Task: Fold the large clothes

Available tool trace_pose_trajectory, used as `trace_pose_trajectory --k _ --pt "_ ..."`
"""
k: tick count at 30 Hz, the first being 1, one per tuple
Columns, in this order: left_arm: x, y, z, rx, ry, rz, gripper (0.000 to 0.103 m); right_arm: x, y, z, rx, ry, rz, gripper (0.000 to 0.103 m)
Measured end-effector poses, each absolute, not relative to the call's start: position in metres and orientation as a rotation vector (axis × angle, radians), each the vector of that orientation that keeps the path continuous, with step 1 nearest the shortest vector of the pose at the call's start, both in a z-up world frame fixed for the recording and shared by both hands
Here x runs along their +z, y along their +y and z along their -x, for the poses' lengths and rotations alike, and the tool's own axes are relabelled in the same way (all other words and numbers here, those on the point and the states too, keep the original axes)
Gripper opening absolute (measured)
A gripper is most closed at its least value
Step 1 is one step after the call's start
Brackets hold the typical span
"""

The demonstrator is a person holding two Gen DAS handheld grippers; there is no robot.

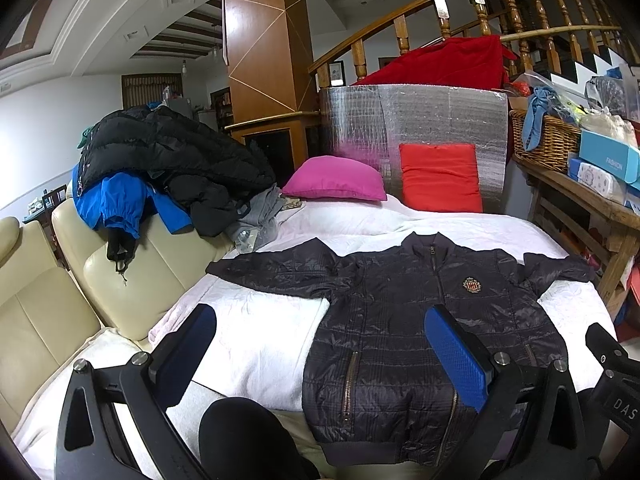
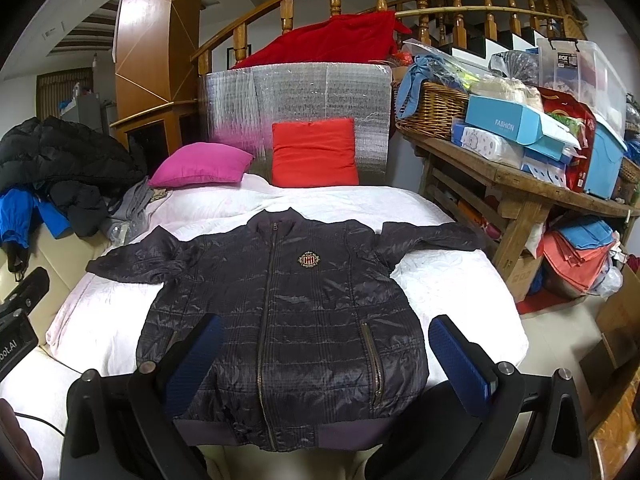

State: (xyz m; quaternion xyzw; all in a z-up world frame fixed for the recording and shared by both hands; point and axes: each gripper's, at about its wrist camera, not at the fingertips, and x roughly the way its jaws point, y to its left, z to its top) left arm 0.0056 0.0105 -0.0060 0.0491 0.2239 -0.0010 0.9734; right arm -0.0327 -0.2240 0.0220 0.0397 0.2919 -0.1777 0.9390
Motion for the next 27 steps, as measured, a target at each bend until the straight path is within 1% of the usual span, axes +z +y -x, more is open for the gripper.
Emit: trace_pose_trajectory --k 27 --pt "-0.0096 0.0171 -0.0092 -0.003 0.466 -0.089 0.103 0.0184 -0.2209 0.0297 -0.359 0.611 -0.078 0.103"
